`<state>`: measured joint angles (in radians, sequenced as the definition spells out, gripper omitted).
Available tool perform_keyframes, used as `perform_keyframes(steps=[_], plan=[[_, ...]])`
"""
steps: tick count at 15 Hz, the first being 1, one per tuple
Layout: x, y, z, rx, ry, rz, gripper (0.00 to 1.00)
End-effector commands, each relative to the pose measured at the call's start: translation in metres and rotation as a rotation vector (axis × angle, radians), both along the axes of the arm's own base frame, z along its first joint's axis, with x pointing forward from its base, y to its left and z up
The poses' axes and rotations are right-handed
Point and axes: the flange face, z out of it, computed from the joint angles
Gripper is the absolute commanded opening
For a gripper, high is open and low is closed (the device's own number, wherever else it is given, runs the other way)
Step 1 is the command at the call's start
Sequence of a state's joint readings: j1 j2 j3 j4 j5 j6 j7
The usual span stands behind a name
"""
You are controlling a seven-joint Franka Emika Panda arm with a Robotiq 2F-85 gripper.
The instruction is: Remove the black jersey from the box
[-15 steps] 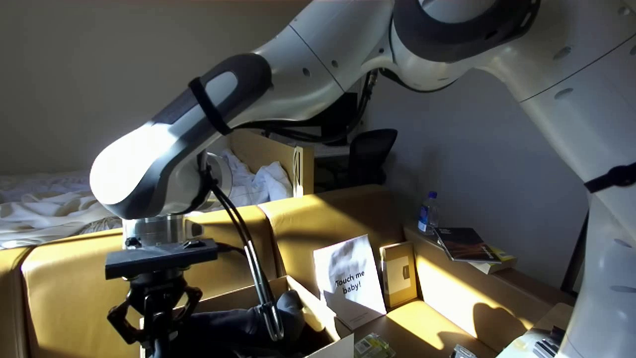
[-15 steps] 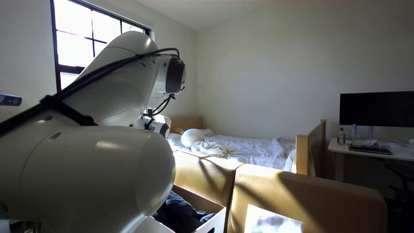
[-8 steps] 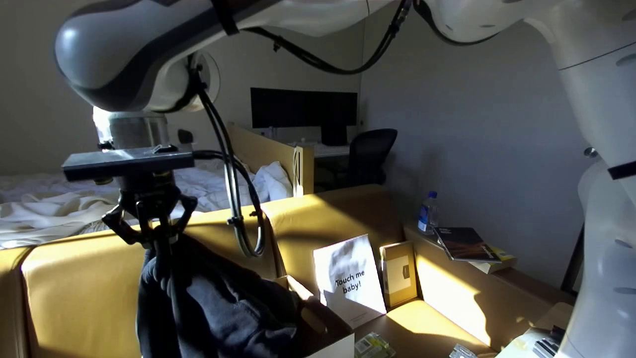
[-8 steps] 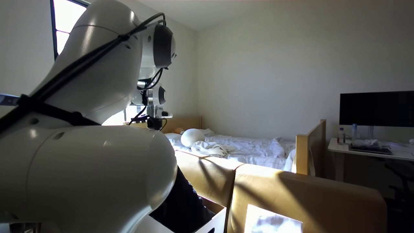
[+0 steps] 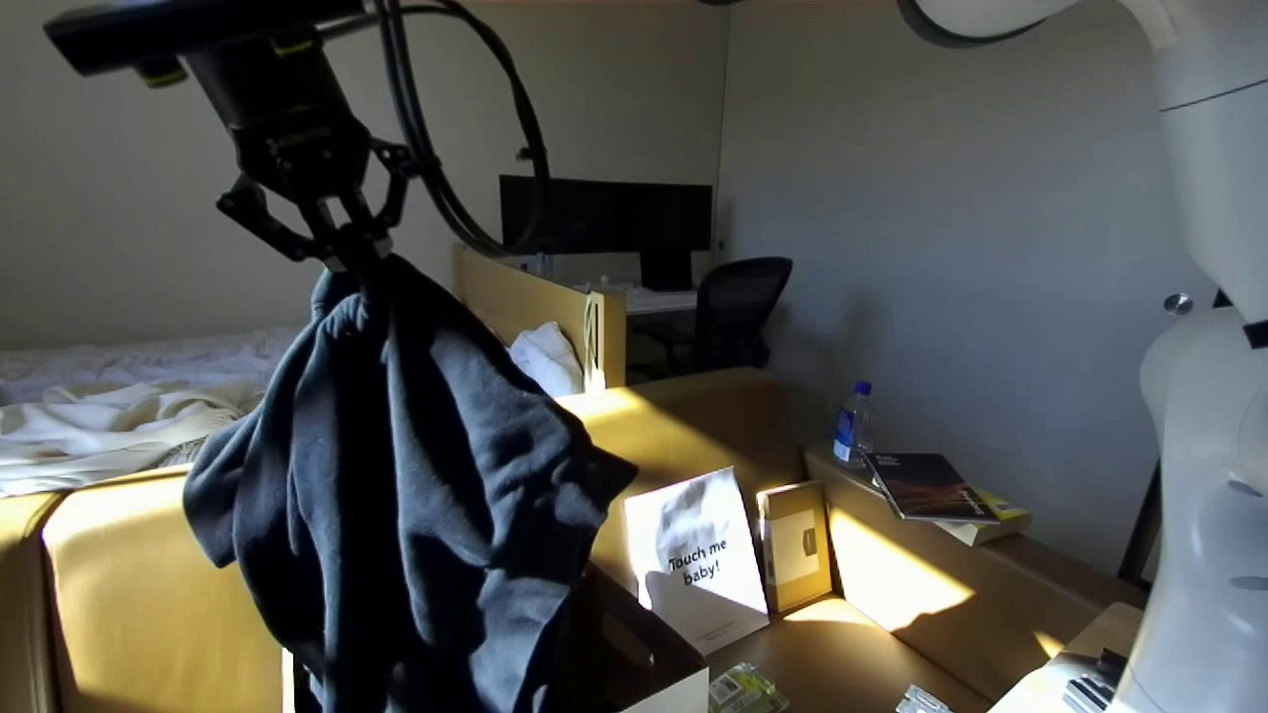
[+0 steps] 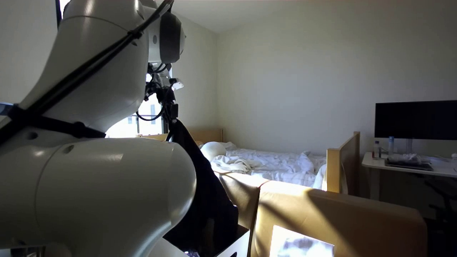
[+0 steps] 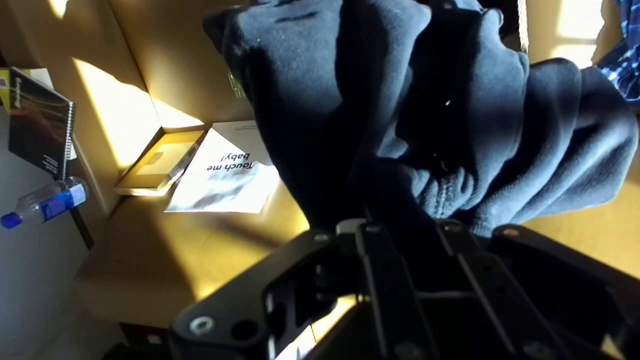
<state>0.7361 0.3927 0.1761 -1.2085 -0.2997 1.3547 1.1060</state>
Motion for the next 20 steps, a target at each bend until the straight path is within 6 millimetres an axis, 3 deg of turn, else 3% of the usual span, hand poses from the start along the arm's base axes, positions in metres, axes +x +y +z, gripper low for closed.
perform_keyframes(steps=[1,3,4,5,7,10,13,17,20], plan=[[-0.006,0.002,0.011,0.003,0.005,0.017,0.12],[-0.009,0.003,0.015,0.007,0.007,0.029,0.12],[-0.008,0.004,0.013,0.004,0.009,0.029,0.04],[-0.004,0.008,0.015,-0.009,-0.06,0.052,0.04],[0.034,-0.007,0.045,0.019,-0.17,-0.033,0.03],[0.062,-0.049,0.091,0.036,-0.27,-0.138,0.04],[0.086,-0.104,0.14,0.054,-0.366,-0.258,0.03],[0.094,-0.179,0.204,0.085,-0.453,-0.44,0.03],[0.085,-0.235,0.251,0.112,-0.524,-0.568,0.03]])
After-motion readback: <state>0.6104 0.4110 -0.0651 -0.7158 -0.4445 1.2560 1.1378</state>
